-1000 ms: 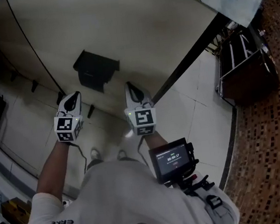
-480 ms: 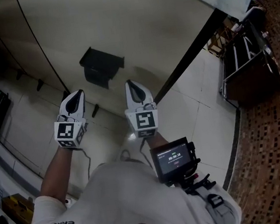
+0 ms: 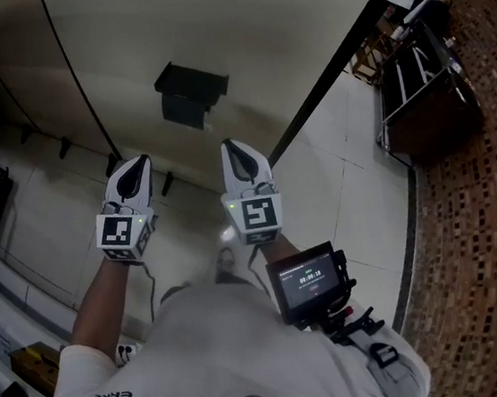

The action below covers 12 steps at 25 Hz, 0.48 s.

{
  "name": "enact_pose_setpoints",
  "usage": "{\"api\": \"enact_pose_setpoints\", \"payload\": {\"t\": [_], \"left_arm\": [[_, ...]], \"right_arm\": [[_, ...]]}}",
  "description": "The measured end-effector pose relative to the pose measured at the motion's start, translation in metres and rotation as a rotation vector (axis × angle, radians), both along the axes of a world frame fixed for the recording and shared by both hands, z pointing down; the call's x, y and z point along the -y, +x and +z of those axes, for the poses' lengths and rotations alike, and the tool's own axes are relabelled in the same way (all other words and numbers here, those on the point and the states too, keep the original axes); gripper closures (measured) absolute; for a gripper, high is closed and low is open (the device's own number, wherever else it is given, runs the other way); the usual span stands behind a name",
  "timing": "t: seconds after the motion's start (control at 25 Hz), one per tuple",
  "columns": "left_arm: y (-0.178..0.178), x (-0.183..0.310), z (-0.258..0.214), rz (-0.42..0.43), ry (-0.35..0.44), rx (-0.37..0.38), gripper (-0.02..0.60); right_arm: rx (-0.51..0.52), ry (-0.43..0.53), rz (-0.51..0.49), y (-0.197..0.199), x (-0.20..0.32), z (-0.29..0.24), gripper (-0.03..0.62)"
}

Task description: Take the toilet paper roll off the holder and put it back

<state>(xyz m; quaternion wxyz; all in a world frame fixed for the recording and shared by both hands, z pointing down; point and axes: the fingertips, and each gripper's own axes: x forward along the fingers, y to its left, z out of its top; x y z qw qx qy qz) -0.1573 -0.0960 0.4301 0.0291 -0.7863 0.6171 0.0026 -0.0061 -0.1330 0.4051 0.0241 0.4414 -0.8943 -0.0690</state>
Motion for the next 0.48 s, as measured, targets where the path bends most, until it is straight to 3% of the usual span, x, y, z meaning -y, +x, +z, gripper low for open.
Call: {"api": "enact_pose_setpoints", "payload": {"t": [0.48], "left_arm": [[0.022,-0.046,0.000,0.094,0.019,-0.068,0.580]], "right_arm": [[-0.055,0.027,0.096,0.022,-0.064,-0.005,0.580]]}}
